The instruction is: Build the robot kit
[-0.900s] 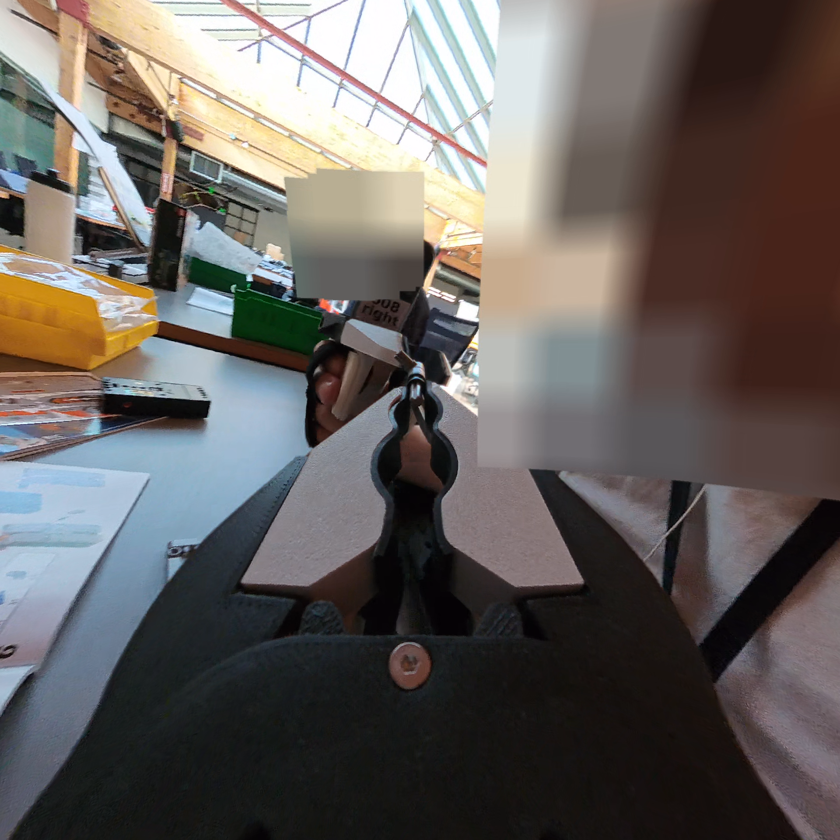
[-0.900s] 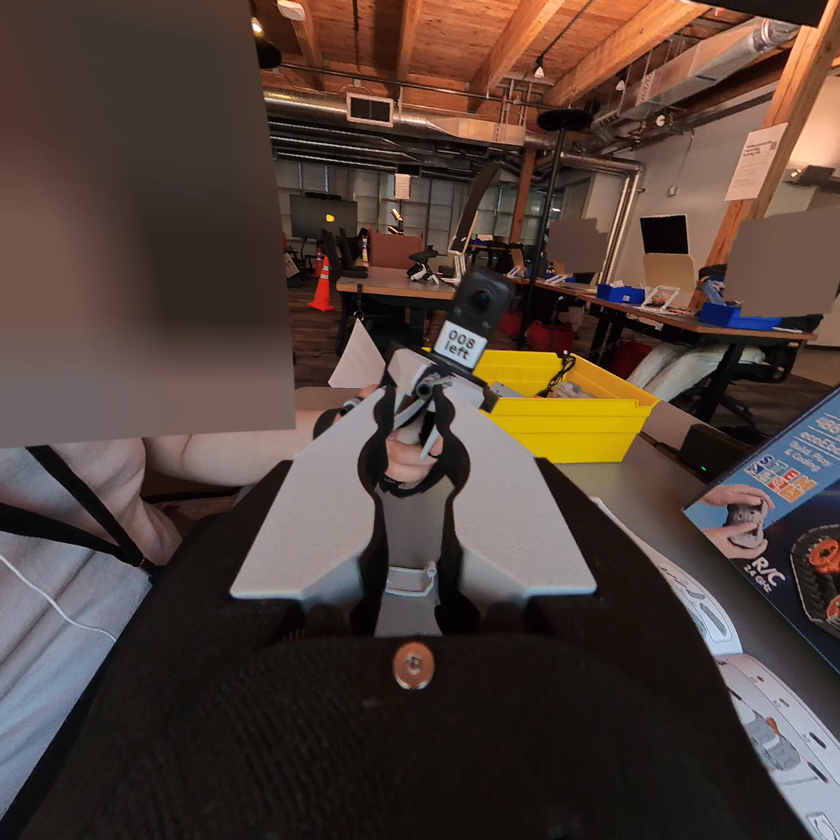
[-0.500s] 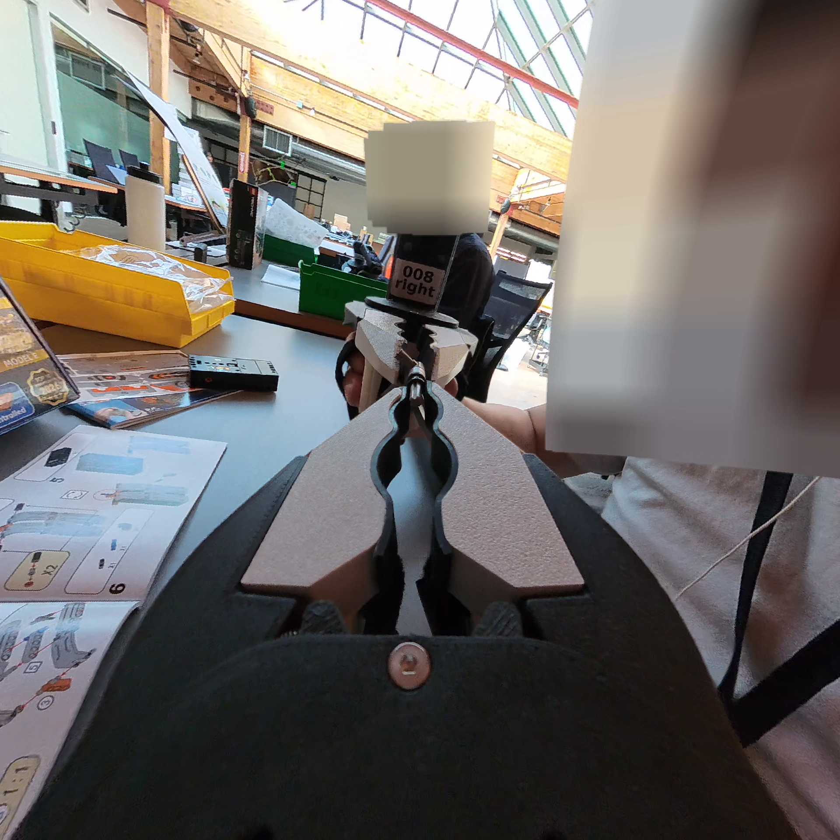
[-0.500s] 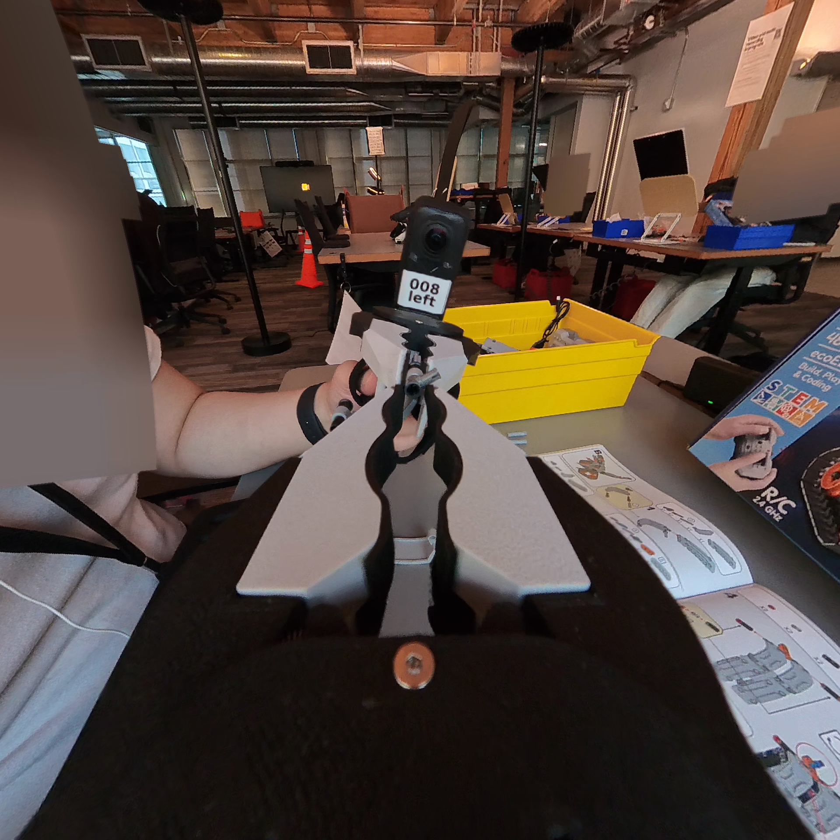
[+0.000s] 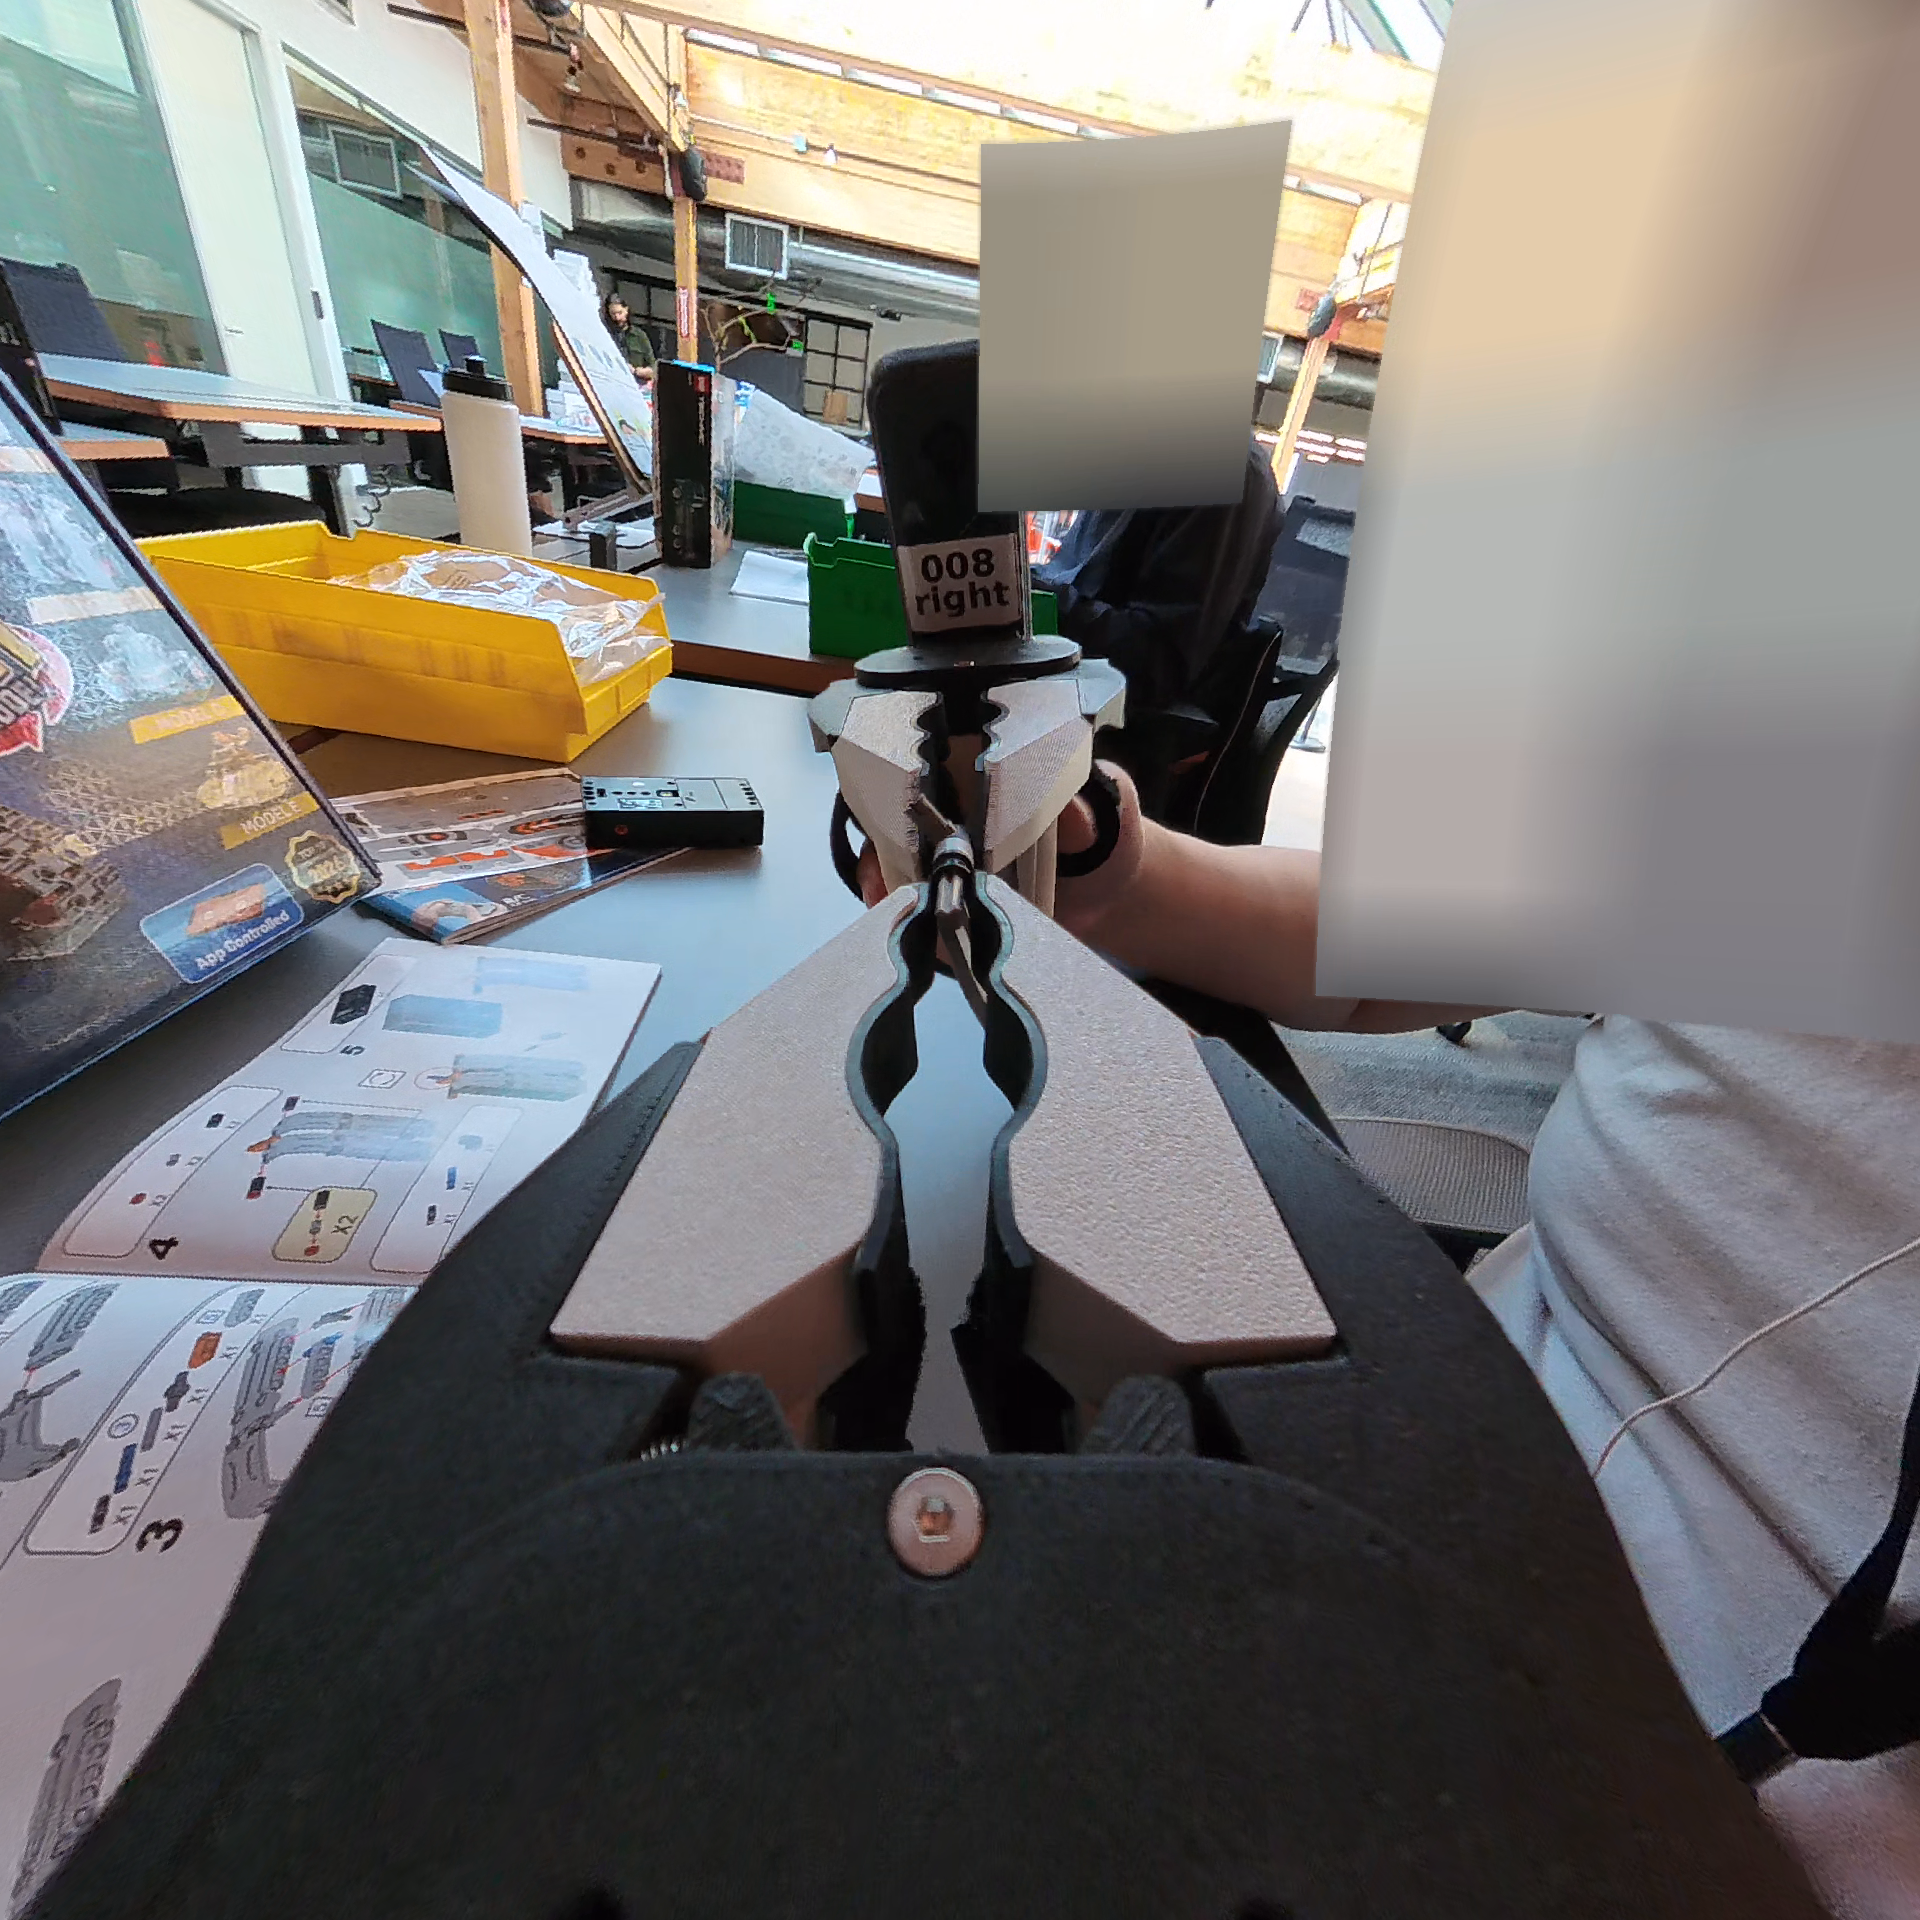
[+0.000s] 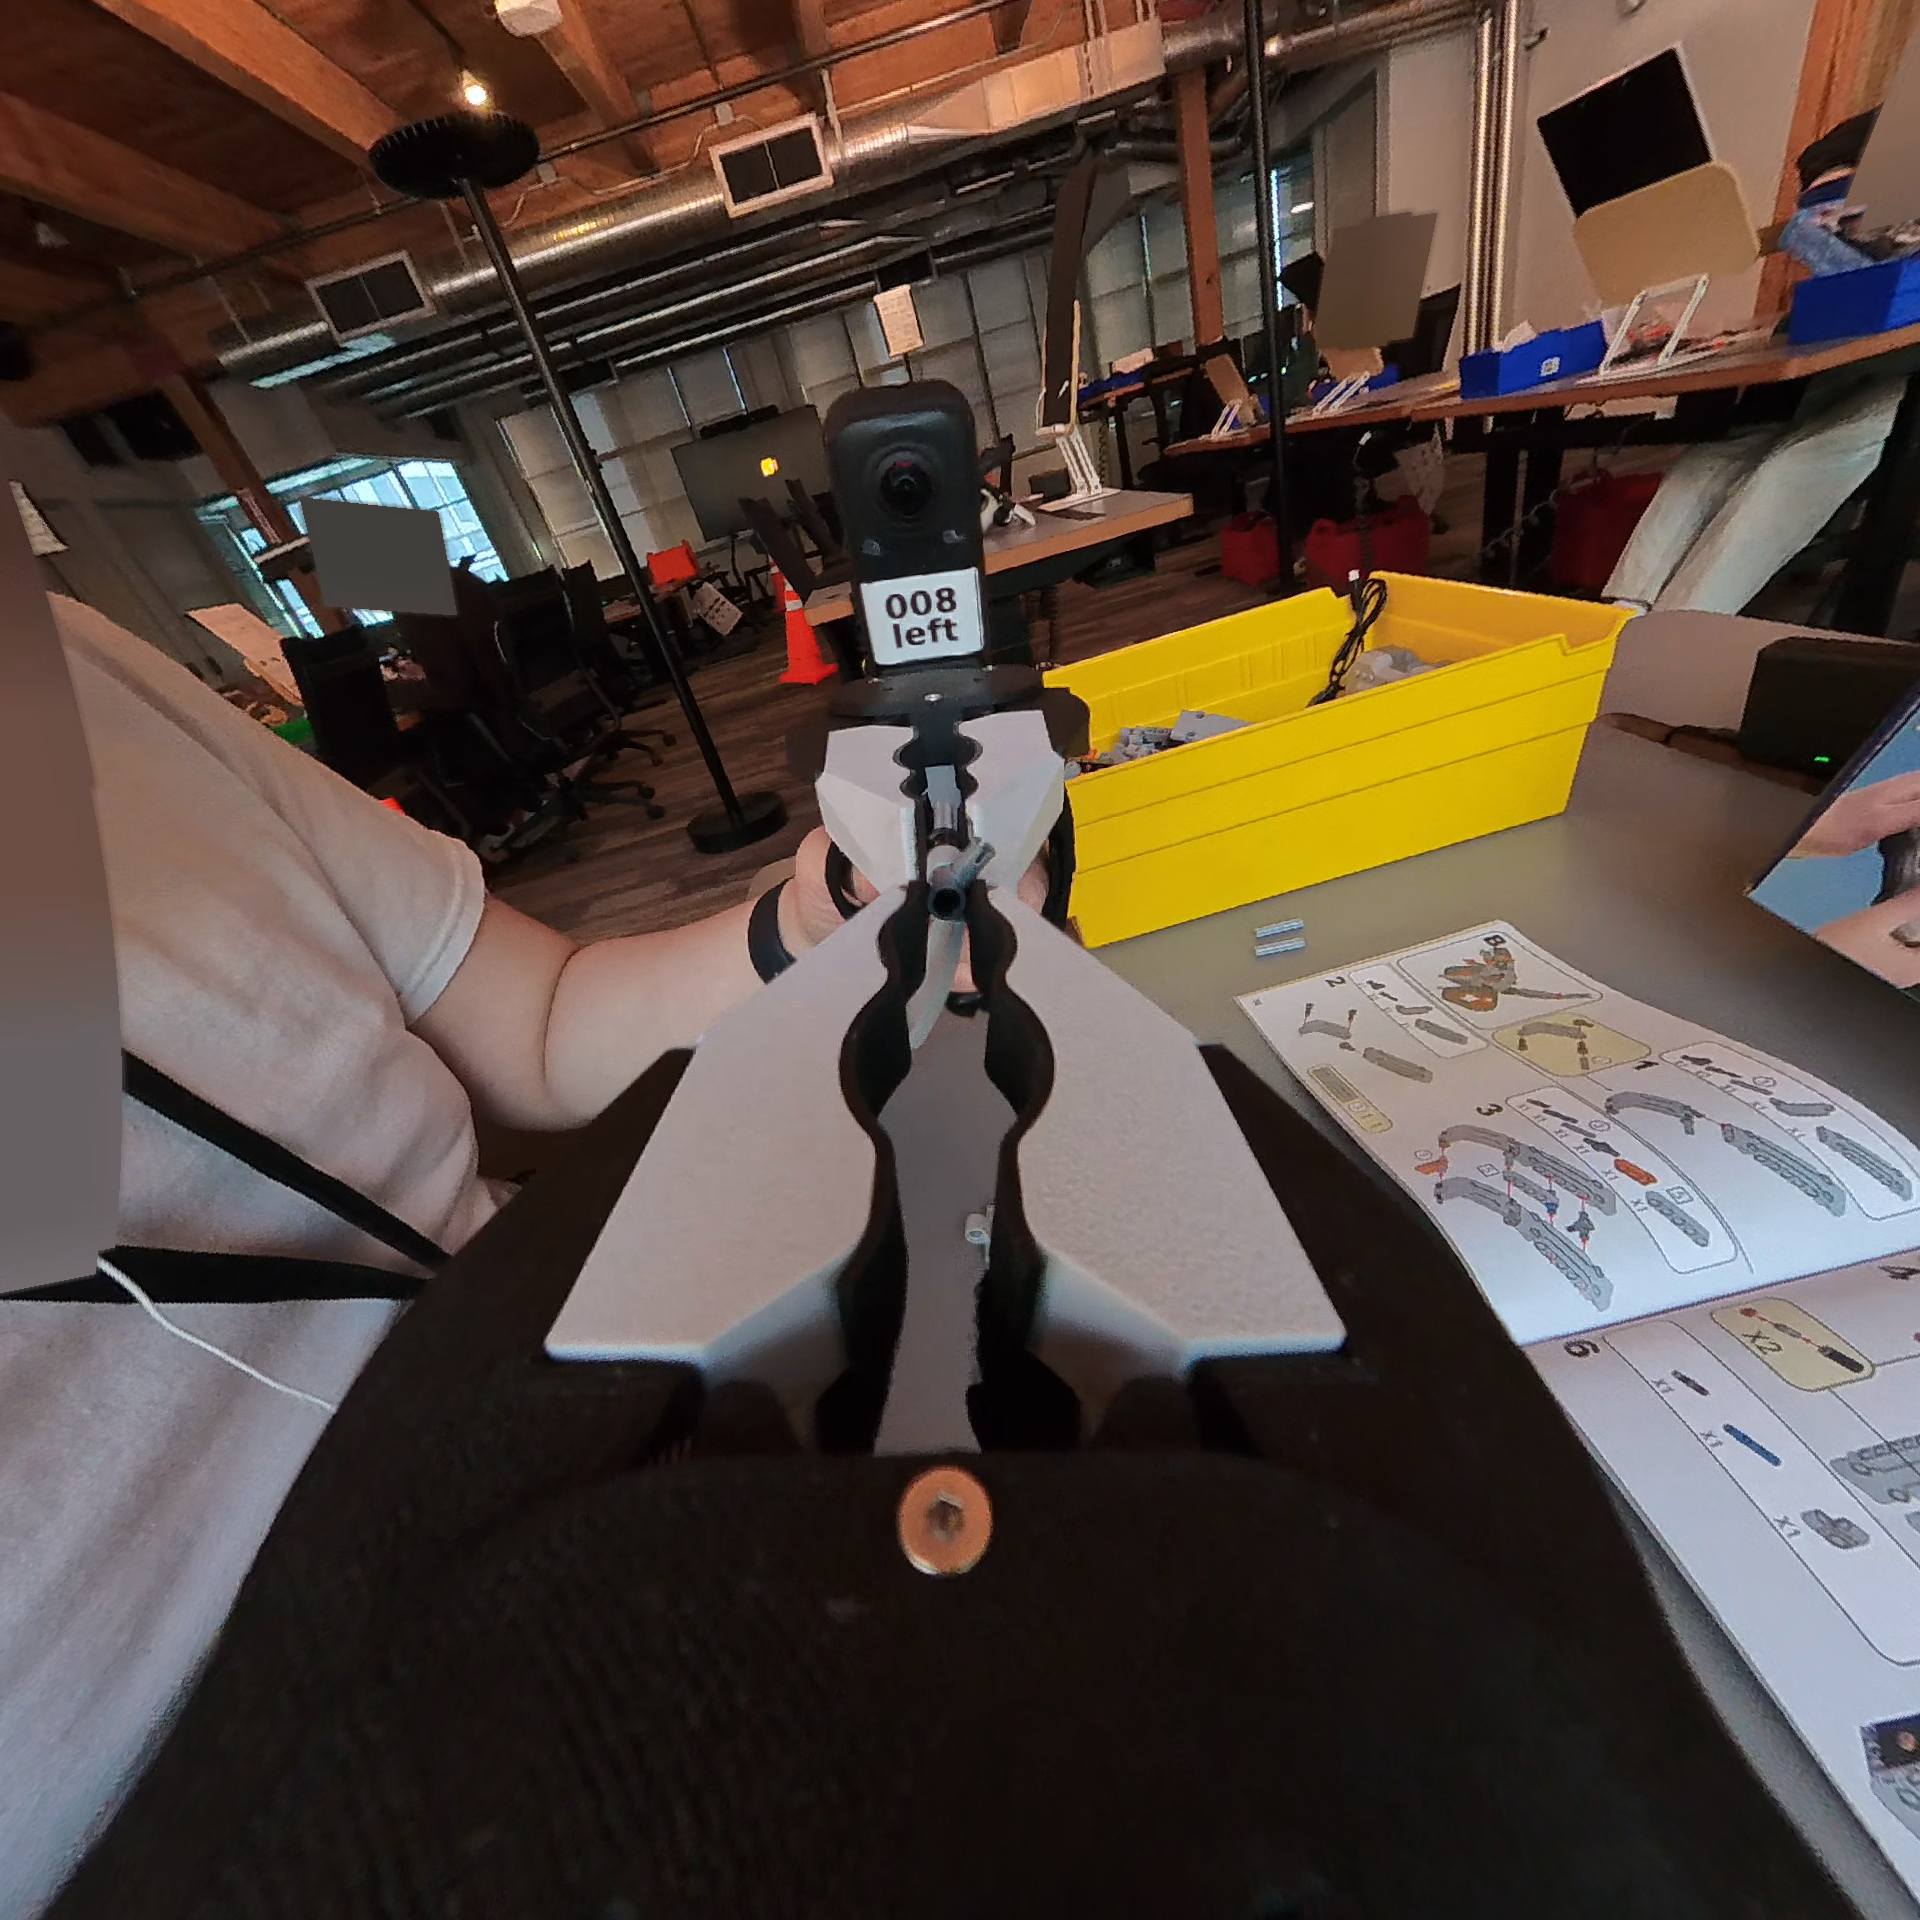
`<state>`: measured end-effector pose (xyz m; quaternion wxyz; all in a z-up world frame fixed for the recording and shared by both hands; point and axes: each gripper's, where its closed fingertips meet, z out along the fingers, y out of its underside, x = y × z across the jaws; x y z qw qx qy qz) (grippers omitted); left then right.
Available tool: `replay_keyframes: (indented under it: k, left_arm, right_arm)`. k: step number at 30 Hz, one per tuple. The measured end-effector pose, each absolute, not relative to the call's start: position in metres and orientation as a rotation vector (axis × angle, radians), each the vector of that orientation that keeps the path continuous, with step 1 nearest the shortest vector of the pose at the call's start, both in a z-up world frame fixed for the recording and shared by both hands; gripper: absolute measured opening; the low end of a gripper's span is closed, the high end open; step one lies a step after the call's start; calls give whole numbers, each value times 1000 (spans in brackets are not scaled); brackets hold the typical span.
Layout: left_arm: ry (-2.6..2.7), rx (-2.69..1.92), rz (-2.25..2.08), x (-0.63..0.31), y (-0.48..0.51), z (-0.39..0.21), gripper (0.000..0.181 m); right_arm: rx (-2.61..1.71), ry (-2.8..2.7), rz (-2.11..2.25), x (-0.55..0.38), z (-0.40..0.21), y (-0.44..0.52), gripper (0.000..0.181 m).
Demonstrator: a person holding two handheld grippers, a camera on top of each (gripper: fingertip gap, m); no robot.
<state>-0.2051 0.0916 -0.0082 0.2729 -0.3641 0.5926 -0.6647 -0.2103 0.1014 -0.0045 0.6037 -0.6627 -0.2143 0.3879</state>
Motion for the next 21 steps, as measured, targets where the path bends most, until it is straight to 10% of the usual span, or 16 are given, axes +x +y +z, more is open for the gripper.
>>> replay_keyframes:
  k: [21]
  left_arm:
    - [1625, -966, -1773, -206, 86, -7, 3]
  right_arm:
    - [-1547, -543, 971, -211, -4, 94, 6]
